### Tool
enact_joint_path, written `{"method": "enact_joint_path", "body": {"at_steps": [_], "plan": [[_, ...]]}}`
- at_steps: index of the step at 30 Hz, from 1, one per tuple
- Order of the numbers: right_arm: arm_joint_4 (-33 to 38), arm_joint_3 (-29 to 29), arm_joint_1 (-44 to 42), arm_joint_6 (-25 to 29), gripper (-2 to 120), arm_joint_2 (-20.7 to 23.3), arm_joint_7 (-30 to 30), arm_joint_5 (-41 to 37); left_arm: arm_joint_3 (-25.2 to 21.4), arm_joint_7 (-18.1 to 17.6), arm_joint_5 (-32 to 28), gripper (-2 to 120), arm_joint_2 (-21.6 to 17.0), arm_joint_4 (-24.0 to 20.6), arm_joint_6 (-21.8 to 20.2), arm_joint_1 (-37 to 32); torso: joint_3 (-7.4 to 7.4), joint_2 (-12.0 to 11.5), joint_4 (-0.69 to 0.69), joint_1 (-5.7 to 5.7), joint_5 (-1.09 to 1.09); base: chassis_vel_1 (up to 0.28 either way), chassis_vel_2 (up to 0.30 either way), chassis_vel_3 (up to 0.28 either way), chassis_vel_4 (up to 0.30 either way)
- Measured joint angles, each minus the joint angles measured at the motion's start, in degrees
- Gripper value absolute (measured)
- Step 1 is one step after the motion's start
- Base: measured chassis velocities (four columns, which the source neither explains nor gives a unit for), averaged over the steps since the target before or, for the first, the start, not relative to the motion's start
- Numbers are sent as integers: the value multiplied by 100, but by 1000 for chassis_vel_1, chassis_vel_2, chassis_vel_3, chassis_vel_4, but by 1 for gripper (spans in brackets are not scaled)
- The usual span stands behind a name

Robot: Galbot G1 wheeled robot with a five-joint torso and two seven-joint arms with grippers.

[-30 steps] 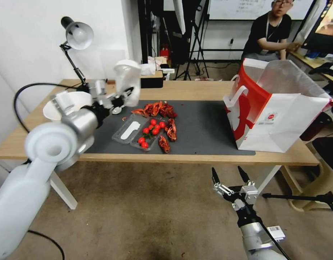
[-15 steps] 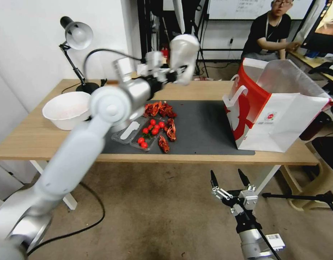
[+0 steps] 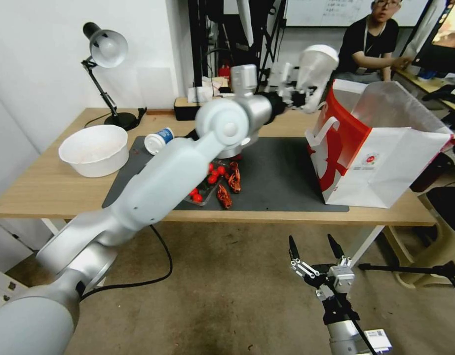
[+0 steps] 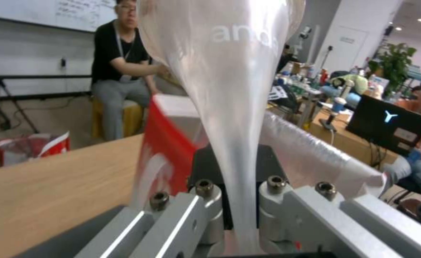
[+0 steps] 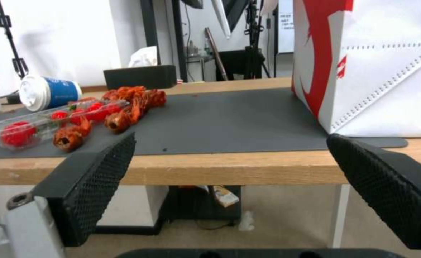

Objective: Pick up the trash from the table and place it into the takeout bag.

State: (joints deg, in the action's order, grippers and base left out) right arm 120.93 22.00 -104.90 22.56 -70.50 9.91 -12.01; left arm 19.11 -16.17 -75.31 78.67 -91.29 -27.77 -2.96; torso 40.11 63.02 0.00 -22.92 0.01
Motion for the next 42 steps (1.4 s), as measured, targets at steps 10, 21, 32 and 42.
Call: {"method": "enact_joint_path", "body": {"at_steps": [10,21,32,42], "plan": [[-8,-48,-108,64,100,-122,-19,74,314,360,240,2,843,918,144,598,0,0,0,0,0,0,0,0,0],[-10,-25,-137,102,100,-63,-21,45,850,941,1080,2,1091,1300,9,884,0,1,0,0,-1,0,0,0,0],[-9,-20,-157,129,100,-54,-20,29,1001,952,1107,15,1104,1379,-83,980,0,1,0,0,-1,0,0,0,0],[-3,-17,-150,137,100,-35,-13,20,1069,948,1101,63,1083,1365,-130,993,-1,1,0,0,-1,0,0,0,0]]}}
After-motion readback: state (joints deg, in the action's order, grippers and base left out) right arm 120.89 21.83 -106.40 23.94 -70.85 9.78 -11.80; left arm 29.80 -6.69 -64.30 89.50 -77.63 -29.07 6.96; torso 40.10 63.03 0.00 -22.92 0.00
